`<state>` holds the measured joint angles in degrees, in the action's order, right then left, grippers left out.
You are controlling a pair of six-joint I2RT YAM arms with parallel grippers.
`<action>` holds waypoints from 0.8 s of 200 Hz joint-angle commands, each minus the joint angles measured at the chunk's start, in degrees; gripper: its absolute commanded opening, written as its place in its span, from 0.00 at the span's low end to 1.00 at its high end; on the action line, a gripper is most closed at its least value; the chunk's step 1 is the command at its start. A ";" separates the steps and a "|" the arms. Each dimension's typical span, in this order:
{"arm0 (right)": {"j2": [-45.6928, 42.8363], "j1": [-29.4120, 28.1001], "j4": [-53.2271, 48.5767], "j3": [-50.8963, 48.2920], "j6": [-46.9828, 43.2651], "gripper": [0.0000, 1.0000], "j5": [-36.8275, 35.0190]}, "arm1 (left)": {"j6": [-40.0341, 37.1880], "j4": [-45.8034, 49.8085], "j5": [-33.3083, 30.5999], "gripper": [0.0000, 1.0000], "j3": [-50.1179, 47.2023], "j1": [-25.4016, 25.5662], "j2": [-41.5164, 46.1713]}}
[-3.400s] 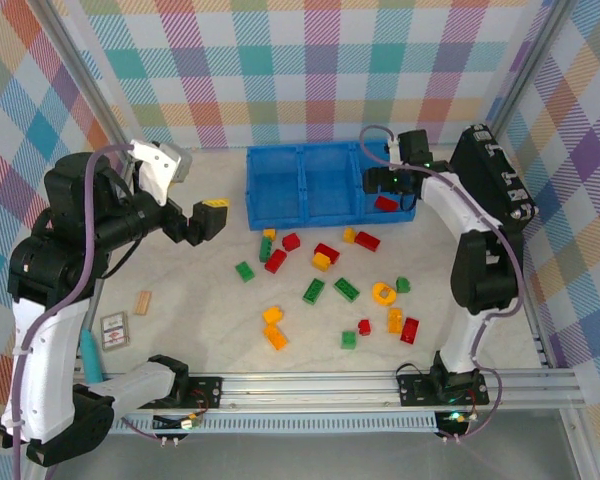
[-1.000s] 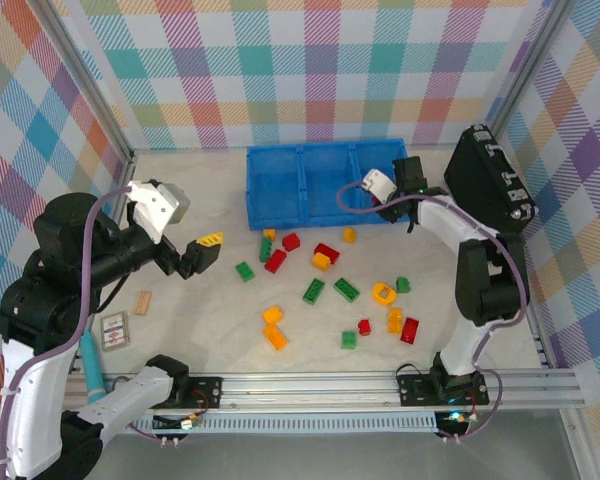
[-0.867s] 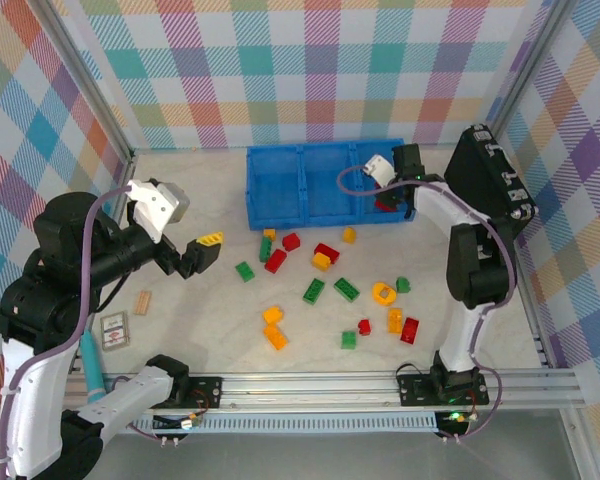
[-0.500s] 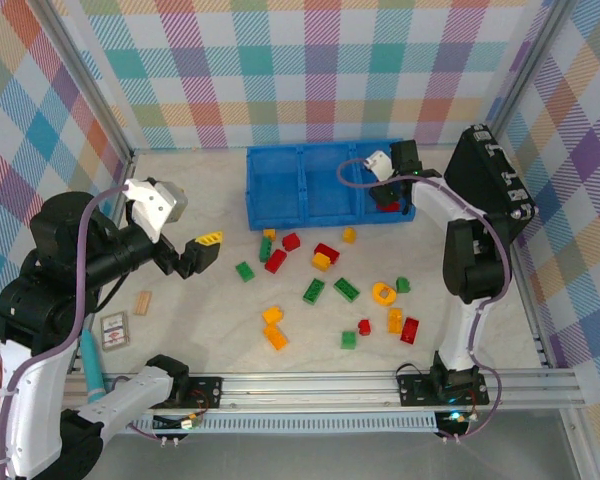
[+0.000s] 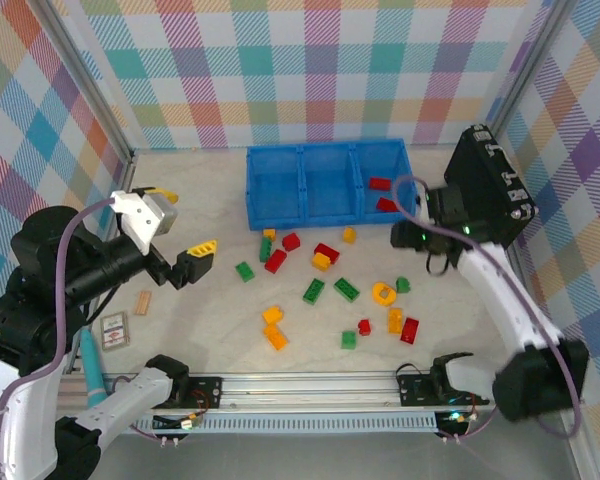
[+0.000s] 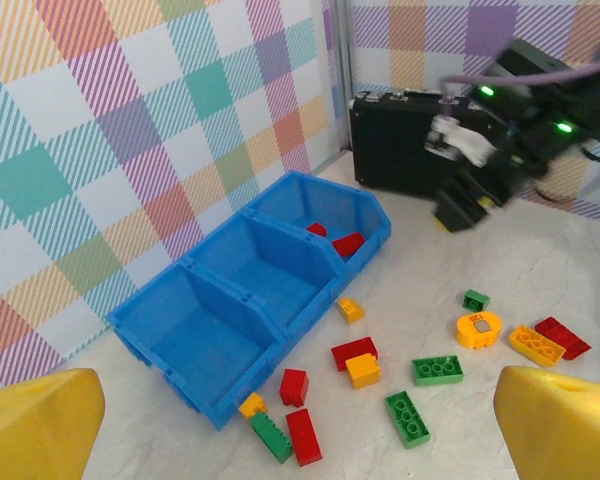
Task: Sort the legos into containers by color
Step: Place the lego in the container, then pick up the lego from the bottom-right of the table.
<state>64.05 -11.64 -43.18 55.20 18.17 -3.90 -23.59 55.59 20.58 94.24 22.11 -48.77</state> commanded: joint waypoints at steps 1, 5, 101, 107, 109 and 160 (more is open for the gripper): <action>-8.76 -0.38 -11.57 -6.99 19.57 0.67 1.13 | 0.35 -1.39 1.66 1.00 -1.12 0.65 0.78; -10.09 -0.40 -12.87 -7.95 20.71 0.67 1.76 | 0.39 -1.51 1.66 1.00 -1.31 0.66 0.93; -18.66 -1.18 -13.89 -25.82 31.37 0.65 7.00 | 0.74 -1.95 2.09 1.00 -1.97 0.72 0.79; -18.25 -1.26 -13.40 -25.93 31.52 0.66 6.66 | 0.68 -1.89 2.10 1.00 -1.86 0.61 0.72; -18.13 -1.28 -13.31 -25.93 31.56 0.66 6.59 | 0.66 -1.89 2.10 1.00 -1.86 0.69 0.66; -15.96 -1.50 -10.31 -26.37 32.01 0.67 4.49 | 0.17 -1.35 2.34 1.00 -1.02 0.81 -0.84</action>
<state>46.48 -12.78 -55.13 29.56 48.90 1.98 -23.42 55.33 21.63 92.60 22.11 -48.49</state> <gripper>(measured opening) 0.672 0.999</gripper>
